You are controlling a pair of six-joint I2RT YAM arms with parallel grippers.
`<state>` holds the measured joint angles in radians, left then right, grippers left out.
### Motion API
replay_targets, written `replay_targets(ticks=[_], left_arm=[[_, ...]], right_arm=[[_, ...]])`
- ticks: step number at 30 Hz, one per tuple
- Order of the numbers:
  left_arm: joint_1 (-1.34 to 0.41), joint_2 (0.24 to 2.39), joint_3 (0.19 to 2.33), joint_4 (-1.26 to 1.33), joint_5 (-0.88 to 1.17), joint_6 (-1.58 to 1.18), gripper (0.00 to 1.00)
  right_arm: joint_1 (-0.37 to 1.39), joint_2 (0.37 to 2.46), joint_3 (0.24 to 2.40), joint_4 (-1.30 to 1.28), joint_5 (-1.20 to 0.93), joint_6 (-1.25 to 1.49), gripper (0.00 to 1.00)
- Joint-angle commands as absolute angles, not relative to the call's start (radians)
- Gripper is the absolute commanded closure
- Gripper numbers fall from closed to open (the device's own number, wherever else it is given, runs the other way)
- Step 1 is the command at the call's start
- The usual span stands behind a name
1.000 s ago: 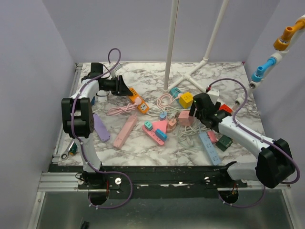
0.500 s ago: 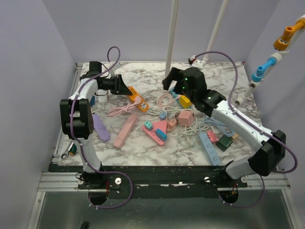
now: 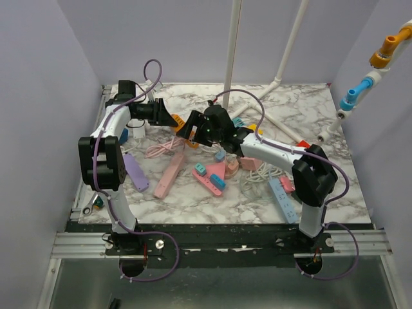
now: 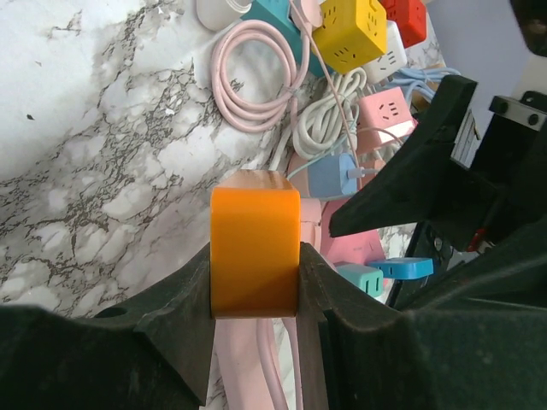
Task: Pull the plug off the socket
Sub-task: Remove the socket from the socket.
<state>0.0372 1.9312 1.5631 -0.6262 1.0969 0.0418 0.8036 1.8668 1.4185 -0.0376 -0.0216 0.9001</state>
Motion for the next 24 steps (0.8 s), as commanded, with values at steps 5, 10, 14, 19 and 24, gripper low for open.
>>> replay_targets(ticks=[5, 10, 14, 19, 24], left_arm=[[0.042, 1.841, 1.561, -0.61, 1.158, 0.043, 1.0], [0.041, 1.834, 1.551, -0.598, 1.145, 0.04, 1.0], [0.042, 1.832, 1.552, -0.594, 1.137, 0.037, 1.0], [0.041, 1.829, 1.545, -0.584, 1.132, 0.024, 1.0], [0.041, 1.822, 1.537, -0.583, 1.135, 0.024, 1.0]], right_arm=[[0.809, 1.926, 1.469, 0.038, -0.086, 1.005, 0.17], [0.823, 1.953, 1.467, 0.044, -0.109, 1.037, 0.17], [0.843, 1.97, 1.459, 0.043, -0.11, 1.067, 0.17], [0.866, 1.994, 1.472, 0.011, -0.057, 1.092, 0.17], [0.87, 1.979, 1.441, 0.087, 0.019, 1.124, 0.17]])
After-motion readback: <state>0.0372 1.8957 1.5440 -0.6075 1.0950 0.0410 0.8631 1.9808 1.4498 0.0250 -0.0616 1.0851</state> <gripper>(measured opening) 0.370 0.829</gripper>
